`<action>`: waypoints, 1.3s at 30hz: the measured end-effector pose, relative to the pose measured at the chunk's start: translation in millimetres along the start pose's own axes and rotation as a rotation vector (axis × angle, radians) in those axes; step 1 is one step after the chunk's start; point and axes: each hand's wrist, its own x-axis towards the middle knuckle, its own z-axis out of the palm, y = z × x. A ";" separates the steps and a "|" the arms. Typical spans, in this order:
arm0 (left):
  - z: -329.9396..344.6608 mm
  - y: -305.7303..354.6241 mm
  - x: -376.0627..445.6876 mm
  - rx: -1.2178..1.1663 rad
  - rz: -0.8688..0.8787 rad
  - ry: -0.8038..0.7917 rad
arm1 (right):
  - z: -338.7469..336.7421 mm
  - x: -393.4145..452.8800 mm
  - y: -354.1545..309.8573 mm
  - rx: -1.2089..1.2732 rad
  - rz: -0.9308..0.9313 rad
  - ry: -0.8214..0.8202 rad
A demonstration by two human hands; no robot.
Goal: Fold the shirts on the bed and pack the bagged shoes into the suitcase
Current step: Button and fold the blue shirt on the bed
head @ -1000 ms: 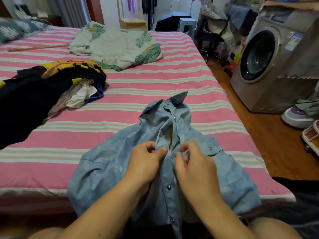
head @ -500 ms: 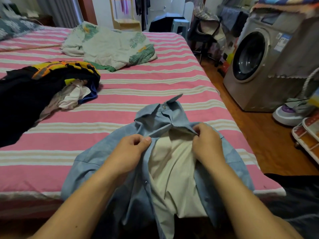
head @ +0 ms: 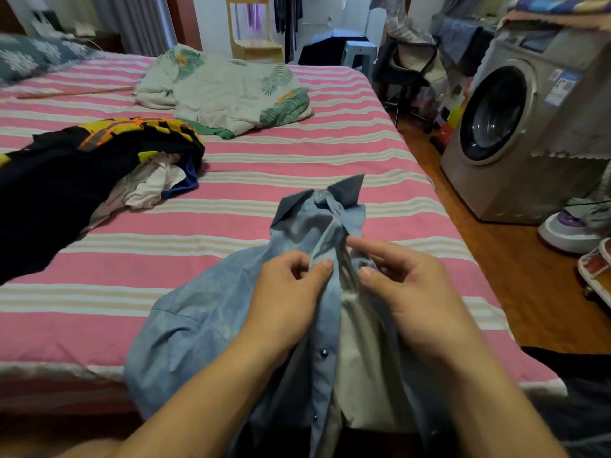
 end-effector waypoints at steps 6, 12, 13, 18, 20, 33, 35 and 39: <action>2.1 7.4 -7.4 -0.131 -0.046 -0.050 | 35.1 -2.8 6.1 -0.161 -0.098 0.377; 0.3 16.2 -7.4 -0.409 -0.272 -0.183 | 32.3 -4.4 13.7 -0.273 -0.122 0.365; 0.1 14.9 -7.4 -0.418 -0.290 -0.194 | 31.9 -5.1 13.9 -0.230 -0.083 0.337; -2.1 10.1 -4.2 -0.405 -0.339 -0.115 | 35.0 -7.5 17.7 -0.071 0.044 0.250; -2.0 9.7 -3.6 -0.404 -0.355 -0.092 | 37.1 -7.5 18.0 -0.026 0.074 0.215; 2.3 9.6 -5.2 -0.553 -0.493 -0.039 | 49.5 -0.2 41.5 -0.254 -0.169 0.222; 3.4 5.7 -4.6 -0.489 -0.477 -0.071 | 45.1 0.6 39.0 -0.307 -0.144 0.162; -11.7 0.8 9.5 0.085 -0.273 -0.203 | 8.6 35.8 21.0 -0.265 -0.019 0.370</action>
